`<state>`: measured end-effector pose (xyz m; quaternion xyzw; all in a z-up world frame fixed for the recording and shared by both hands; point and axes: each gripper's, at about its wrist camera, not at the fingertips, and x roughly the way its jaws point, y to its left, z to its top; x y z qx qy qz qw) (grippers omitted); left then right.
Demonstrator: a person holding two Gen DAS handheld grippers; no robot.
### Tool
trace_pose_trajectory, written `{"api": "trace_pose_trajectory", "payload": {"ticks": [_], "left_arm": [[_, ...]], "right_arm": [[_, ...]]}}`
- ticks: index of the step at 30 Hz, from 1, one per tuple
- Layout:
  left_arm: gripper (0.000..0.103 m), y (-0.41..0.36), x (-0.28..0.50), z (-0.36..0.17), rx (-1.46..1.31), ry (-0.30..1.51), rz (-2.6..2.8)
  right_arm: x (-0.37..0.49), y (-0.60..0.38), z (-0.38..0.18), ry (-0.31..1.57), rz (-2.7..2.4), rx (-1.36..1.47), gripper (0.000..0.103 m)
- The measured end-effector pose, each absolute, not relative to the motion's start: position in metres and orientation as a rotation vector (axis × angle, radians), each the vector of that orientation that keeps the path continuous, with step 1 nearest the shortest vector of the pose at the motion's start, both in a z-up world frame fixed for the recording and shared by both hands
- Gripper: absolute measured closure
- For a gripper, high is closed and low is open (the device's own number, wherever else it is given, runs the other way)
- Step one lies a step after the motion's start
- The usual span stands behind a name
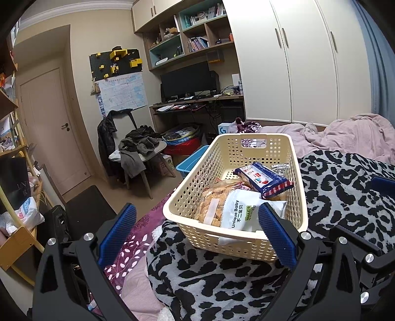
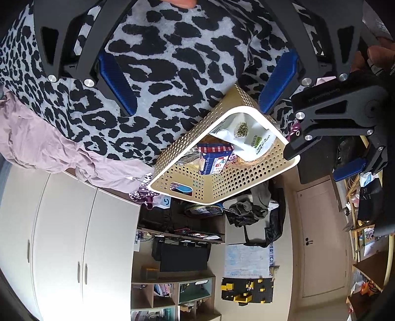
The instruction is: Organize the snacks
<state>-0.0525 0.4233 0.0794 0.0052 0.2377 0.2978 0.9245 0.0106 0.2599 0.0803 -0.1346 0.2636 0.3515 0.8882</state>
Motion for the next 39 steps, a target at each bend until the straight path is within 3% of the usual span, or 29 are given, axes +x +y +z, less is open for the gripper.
{"api": "trace_pose_trajectory", "payload": {"ticks": [39], "left_arm": [[0.003,0.431,-0.046,0.068,0.0,0.504,0.605]], "right_arm": [[0.013,0.268,0.078,0.548,0.733,-0.301,0.005]]}}
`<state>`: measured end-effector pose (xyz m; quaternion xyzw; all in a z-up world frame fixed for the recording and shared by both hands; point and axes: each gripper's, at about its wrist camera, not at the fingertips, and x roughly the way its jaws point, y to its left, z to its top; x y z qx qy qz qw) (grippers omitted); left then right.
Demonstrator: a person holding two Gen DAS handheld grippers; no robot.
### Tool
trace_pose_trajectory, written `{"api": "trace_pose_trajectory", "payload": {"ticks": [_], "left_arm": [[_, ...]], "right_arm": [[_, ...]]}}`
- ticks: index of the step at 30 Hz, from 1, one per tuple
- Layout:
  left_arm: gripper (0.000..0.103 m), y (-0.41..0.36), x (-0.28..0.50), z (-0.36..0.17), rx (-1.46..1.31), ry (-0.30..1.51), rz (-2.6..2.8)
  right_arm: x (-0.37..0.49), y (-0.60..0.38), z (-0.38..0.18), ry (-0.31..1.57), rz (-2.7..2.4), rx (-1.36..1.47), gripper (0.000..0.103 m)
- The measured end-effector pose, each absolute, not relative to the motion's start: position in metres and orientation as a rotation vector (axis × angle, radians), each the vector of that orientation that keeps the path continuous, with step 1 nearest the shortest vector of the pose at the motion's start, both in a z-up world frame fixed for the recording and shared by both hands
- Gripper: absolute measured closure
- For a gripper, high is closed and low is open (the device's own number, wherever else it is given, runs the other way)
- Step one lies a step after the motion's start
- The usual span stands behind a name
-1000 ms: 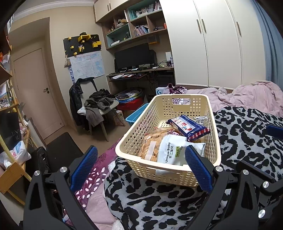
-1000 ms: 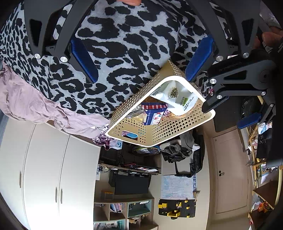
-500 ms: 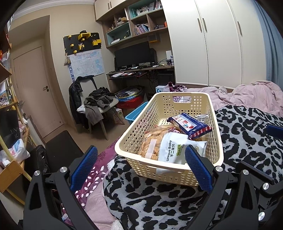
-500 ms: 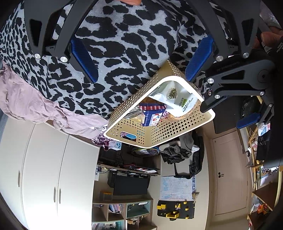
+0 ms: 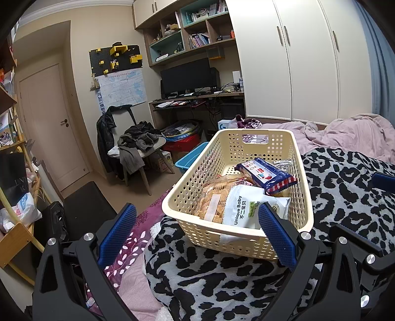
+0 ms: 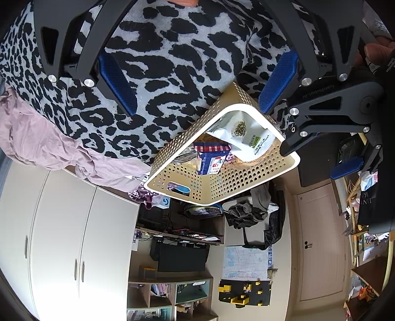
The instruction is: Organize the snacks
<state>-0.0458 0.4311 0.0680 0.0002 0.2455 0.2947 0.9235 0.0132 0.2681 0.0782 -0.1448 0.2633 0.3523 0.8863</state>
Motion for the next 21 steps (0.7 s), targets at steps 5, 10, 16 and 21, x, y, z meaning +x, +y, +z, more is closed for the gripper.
{"api": "trace_pose_trajectory", "payload": {"ticks": [5,10,16,21], "left_arm": [[0.003,0.4312,-0.046,0.0691,-0.001,0.504,0.605],[0.003,0.4318,-0.0461,0.0683,-0.001,0.503,0.606],[0.003,0.4323,-0.0465,0.0693,0.0,0.503,0.605],[0.003,0.4331,-0.0465,0.0685,-0.001,0.502,0.606]], "right_arm": [[0.0119,0.2691,0.0783,0.546,0.736,-0.304,0.005],[0.0111,0.2686,0.0786,0.552,0.75,-0.298,0.005],[0.0114,0.2689,0.079,0.555,0.763,-0.29,0.005],[0.0085,0.2693,0.0801,0.539,0.769,-0.29,0.005]]}}
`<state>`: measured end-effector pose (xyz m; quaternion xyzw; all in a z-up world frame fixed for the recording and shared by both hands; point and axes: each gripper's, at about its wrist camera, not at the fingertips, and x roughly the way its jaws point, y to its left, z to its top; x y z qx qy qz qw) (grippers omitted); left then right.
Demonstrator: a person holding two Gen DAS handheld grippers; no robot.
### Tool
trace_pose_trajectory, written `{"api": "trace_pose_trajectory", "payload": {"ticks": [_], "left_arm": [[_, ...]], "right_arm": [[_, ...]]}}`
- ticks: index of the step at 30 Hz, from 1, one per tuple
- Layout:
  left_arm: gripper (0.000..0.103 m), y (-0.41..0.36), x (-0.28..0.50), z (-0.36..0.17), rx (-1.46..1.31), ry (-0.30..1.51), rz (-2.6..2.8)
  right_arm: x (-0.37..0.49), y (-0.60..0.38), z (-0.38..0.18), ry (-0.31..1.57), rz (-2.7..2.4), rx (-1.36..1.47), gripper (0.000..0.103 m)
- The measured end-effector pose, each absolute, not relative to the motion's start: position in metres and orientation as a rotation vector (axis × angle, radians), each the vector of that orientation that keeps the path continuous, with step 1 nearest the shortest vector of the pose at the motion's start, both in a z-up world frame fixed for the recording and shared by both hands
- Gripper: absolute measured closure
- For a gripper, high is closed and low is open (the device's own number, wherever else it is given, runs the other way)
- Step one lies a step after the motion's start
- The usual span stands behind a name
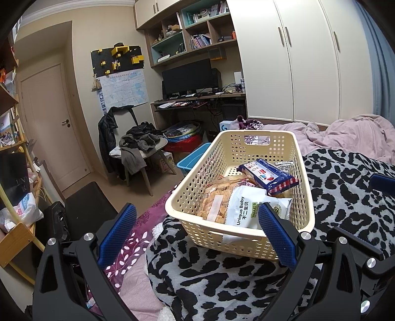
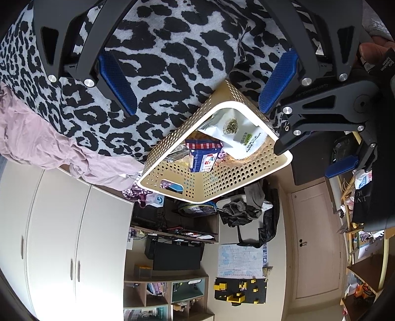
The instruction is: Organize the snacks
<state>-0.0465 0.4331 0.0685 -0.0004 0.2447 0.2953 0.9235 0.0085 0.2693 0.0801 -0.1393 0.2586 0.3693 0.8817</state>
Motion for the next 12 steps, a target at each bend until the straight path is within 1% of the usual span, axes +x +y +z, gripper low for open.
{"api": "trace_pose_trajectory", "payload": {"ticks": [12], "left_arm": [[0.003,0.435,-0.0476,0.0675,0.006,0.502,0.61]], "right_arm": [[0.0103,0.2659,0.0803,0.56,0.751,-0.29,0.005]]}}
